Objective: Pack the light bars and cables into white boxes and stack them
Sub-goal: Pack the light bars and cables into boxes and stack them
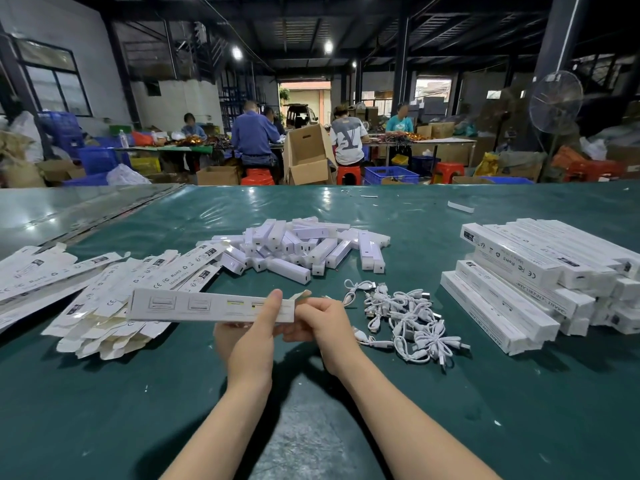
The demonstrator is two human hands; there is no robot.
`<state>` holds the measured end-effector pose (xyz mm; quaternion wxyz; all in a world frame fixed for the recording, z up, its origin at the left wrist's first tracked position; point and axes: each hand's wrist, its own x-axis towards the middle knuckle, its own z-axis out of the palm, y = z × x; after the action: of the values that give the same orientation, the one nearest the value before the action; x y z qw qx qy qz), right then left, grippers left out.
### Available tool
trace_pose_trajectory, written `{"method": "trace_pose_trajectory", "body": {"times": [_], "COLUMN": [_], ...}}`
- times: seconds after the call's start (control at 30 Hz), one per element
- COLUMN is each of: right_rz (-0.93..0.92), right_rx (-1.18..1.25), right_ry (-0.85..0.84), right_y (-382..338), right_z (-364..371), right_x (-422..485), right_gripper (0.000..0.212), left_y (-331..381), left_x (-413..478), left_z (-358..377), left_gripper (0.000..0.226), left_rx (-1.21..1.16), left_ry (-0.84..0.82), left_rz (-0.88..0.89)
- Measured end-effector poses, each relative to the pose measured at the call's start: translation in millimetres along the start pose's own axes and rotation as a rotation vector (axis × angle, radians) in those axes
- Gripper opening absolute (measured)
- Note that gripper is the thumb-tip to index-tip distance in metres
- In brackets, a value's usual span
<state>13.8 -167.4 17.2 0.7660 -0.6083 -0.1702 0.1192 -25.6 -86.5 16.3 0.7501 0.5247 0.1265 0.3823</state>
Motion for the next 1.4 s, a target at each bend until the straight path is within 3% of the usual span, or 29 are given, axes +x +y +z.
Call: {"method": "trace_pose_trajectory", "body": {"times": [0.13, 0.23, 0.43, 0.63, 0.87, 1.1, 1.3, 1.4], "right_rz": [0.032, 0.037, 0.028, 0.021, -0.009, 0.057, 0.039, 0.039], "right_rx": [0.092, 0.122, 0.157, 0.209, 0.128, 0.376, 0.212, 0.262], "right_ry": [-0.102, -0.045, -0.022, 0.083, 0.107, 0.040, 0.072, 0.040], "right_y": [-1.2, -0.6, 0.6, -1.5, -0.6, -3.8, 2.2, 1.9], "right_z": [-0.7, -0.6, -2.4, -3.8, -2.8, -10.5, -5.6, -5.8], "right_x": [0.3, 0.2, 1.5, 1.8, 3.1, 3.2, 4.3, 2.9], "right_gripper": [0.029, 0.027, 0.025, 0.019, 0.021, 0.035, 0.021, 0.020], "left_y": [0.6, 2.8, 5.4, 7.7, 1.7, 2.3, 3.7, 3.6], "left_x": [2.1, 2.5, -0.6, -4.7, -3.5, 3.9, 1.8, 2.9], "left_z": [-2.6, -2.2, 0.2, 1.6, 3.2, -2.1, -1.4, -1.6], "left_gripper": [0.017, 0.024, 0.016, 0.031, 0.018, 0.013, 0.013, 0.010], "left_rx": [0.117, 0.045, -0.075, -0.077, -0.002, -0.027, -0.067, -0.061], "left_ry": [0.006, -0.006, -0.116, -0.270, -0.285, -0.278, -0.254, -0.248], "left_rz": [0.061, 0.008, -0.128, -0.115, -0.210, -0.209, -0.227, -0.233]}}
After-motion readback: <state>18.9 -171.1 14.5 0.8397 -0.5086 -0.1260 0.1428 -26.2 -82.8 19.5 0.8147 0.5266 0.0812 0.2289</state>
